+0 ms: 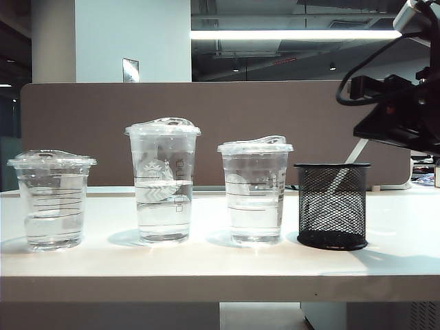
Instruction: Pick up the straw and insert it into the medium coffee cup.
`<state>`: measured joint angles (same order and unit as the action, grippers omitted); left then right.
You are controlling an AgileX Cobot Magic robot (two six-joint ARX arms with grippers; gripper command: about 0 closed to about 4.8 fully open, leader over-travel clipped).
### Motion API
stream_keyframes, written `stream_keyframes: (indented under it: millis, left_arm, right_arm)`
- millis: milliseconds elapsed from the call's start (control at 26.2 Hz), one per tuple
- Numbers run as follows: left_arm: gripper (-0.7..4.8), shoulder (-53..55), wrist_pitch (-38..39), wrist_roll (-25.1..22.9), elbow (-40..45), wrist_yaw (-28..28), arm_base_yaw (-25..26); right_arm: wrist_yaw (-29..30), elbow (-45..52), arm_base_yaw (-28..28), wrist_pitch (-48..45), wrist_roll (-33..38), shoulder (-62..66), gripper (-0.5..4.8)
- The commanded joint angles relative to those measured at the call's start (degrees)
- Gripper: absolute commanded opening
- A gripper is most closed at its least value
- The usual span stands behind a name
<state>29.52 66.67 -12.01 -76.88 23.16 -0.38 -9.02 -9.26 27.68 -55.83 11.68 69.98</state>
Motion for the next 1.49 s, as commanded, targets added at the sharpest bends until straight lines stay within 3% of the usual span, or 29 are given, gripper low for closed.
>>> stream_keyframes:
  millis: [38,153,611,764,1031,1298,1489]
  left_arm:
    - [-0.04,0.0,-0.7,0.0,-0.2,0.0,-0.1]
    - [-0.04,0.0,-0.7,0.0,-0.2,0.0,-0.1]
    - [-0.04,0.0,-0.7,0.0,-0.2,0.0,-0.1]
    - [-0.04,0.0,-0.7,0.0,-0.2,0.0,-0.1]
    - [-0.04,0.0,-0.7,0.0,-0.2,0.0,-0.1]
    - [-0.04,0.0,-0.7,0.0,-0.2,0.0,-0.1]
    - [-0.04,0.0,-0.7,0.0,-0.2,0.0,-0.1]
  right_arm:
    - [-0.1,-0.3,0.0,-1.0,-0.3,-0.1,0.48]
    - [-0.1,-0.3,0.0,-1.0,-2.5,-0.1,0.17]
    - [0.1,-6.0,0.0,1.1,-7.7,-0.8,-0.01]
    - [0.6,-12.5,0.0,17.6,-12.2,-7.1,-0.01]
    - [10.1,-28.2,0.1,43.6,-15.2,-15.1,-0.01]
    - [15.3,-37.4,0.1,58.3,-15.2,-15.0,-0.01]
    - [17.4,-37.4,0.2,61.7,-14.9,-14.9,-0.01]
